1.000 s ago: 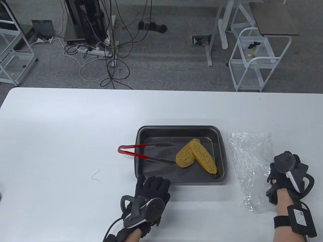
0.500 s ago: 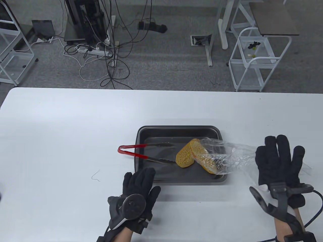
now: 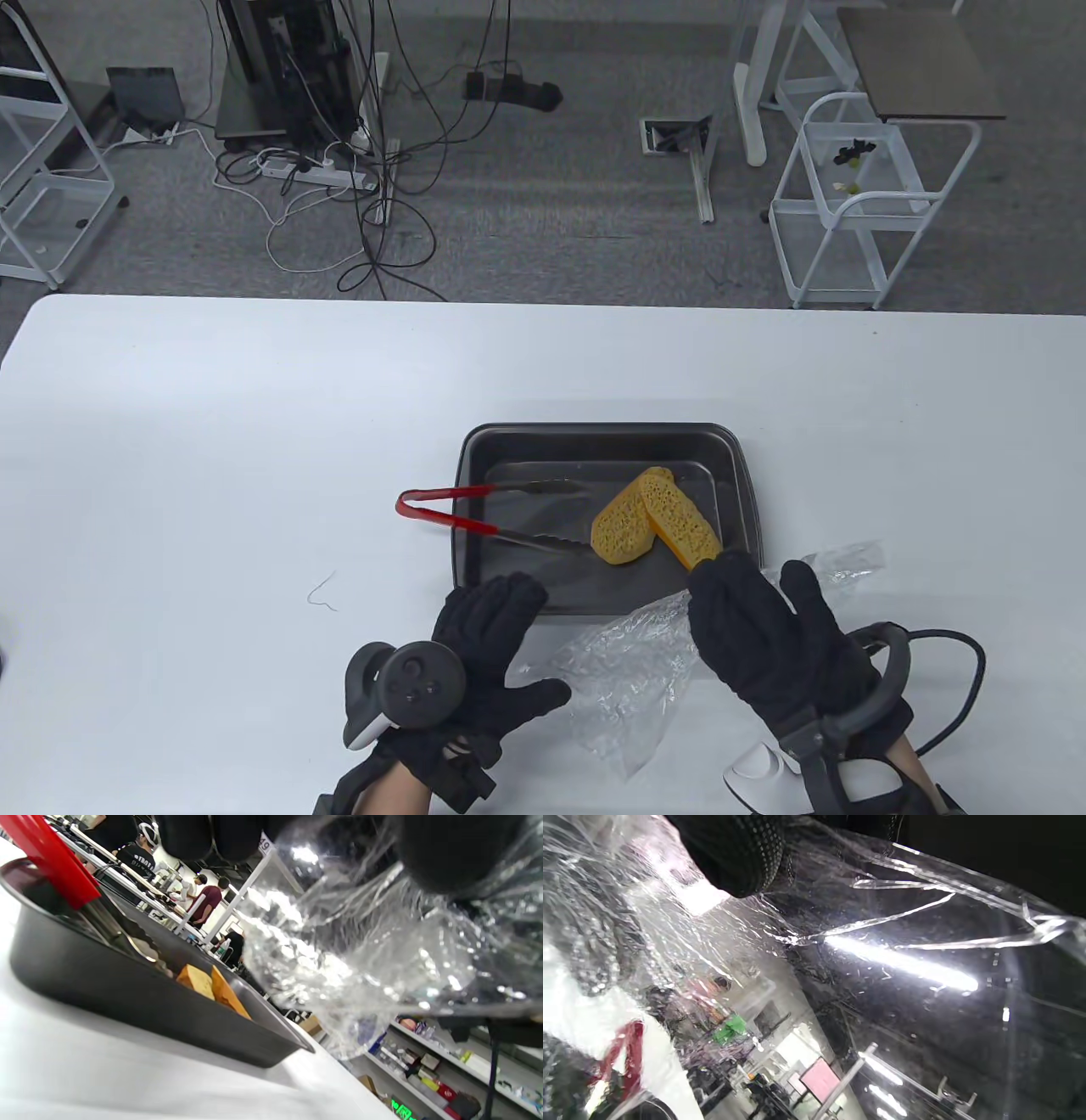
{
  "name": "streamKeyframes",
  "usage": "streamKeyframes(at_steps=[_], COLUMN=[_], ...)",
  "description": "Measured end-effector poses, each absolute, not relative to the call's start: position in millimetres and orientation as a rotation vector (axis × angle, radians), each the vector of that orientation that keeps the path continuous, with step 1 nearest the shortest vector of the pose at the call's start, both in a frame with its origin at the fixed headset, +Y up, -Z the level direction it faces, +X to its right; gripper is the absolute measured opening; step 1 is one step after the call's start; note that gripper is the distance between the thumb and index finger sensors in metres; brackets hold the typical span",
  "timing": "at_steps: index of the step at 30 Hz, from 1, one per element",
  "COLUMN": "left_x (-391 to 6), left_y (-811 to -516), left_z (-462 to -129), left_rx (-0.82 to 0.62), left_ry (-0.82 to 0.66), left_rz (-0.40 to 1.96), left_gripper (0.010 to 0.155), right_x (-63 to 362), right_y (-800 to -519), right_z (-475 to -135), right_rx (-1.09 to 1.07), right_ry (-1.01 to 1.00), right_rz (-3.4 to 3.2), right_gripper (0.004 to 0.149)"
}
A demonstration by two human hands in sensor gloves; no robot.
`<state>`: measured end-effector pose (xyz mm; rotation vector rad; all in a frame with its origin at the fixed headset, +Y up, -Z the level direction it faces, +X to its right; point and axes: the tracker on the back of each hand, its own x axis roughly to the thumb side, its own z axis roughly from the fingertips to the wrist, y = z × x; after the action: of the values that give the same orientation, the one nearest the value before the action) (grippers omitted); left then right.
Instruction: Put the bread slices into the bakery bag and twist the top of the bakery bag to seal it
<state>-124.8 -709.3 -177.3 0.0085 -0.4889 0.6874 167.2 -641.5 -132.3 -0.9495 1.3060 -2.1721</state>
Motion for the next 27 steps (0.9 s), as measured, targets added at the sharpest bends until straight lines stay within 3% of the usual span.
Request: streamKeyframes(at_steps=[6,8,12,17,20,23,25,27], left_x=[-125,-130,-147,-166,-166,-161,-156,-152], left_y=[-710,-707,-700,-693,-694,-694,-695,-696], left_z=[-176,-175,-170,-160,-158,-158,-157,-157], left_rx=[0.098,0.136,0.306,0.487,0.516,0.528,0.538,0.530], left_ry=[-0.368,-0.339,-0.187,0.003,0.050,0.059,0.056,0.043], left_rz=[0.690,0.709,0.734,0.771,0.761,0.711,0.673,0.681], left_gripper=[0.053,0.051,0.050,0.052,0.052,0.052,0.052,0.052], right_x=[156,154,153,157,153,140,127,118], right_y=[-639,-638,-635,-630,-631,-640,-649,-659], right_z=[-132,-134,-138,-130,-129,-136,-145,-158], right_rx=[-0.981,-0.943,-0.753,-0.612,-0.734,-0.870,-0.829,-0.675], right_ry=[1.334,1.341,1.308,1.360,1.179,0.748,0.453,0.346], right_rz=[-2.191,-2.200,-2.405,-2.800,-3.266,-3.651,-3.810,-3.827], right_gripper=[0.041,0.045,0.077,0.087,0.097,0.107,0.113,0.116])
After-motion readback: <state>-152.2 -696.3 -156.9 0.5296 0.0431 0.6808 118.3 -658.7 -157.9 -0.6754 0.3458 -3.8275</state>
